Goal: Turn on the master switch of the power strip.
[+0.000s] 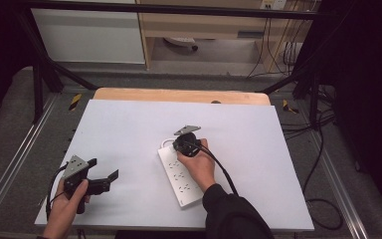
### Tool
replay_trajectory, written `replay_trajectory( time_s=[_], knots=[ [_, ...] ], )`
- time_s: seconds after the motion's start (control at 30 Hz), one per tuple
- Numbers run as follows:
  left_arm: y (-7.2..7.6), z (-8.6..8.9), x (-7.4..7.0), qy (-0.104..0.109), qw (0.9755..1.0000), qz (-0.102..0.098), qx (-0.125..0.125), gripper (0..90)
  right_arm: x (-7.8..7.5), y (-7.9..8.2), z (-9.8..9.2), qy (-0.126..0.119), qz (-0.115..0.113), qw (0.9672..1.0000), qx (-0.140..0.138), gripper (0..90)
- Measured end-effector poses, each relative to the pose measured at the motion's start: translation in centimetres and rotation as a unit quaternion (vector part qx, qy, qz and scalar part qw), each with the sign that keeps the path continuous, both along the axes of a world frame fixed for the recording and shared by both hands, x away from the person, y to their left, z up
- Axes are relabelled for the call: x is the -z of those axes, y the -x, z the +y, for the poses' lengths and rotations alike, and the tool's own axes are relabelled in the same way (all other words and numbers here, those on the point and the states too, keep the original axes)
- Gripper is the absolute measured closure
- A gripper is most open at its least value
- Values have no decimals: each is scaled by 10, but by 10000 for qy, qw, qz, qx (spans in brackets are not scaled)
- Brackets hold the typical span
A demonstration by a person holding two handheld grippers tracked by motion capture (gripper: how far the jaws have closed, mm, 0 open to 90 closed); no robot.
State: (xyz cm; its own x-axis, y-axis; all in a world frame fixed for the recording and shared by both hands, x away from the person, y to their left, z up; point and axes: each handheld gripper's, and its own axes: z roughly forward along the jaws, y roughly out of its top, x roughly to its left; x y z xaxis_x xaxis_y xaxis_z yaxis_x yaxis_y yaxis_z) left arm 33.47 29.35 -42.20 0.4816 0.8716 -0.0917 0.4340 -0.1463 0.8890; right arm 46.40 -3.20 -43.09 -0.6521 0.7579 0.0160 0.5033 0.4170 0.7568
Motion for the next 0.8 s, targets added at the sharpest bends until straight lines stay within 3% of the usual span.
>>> replay_trajectory(
  time_s=[0.8],
  knots=[
    [0,0,1,-24,10000,32,22,60,-1,1,1,75,5,10000,16,900]
  ],
)
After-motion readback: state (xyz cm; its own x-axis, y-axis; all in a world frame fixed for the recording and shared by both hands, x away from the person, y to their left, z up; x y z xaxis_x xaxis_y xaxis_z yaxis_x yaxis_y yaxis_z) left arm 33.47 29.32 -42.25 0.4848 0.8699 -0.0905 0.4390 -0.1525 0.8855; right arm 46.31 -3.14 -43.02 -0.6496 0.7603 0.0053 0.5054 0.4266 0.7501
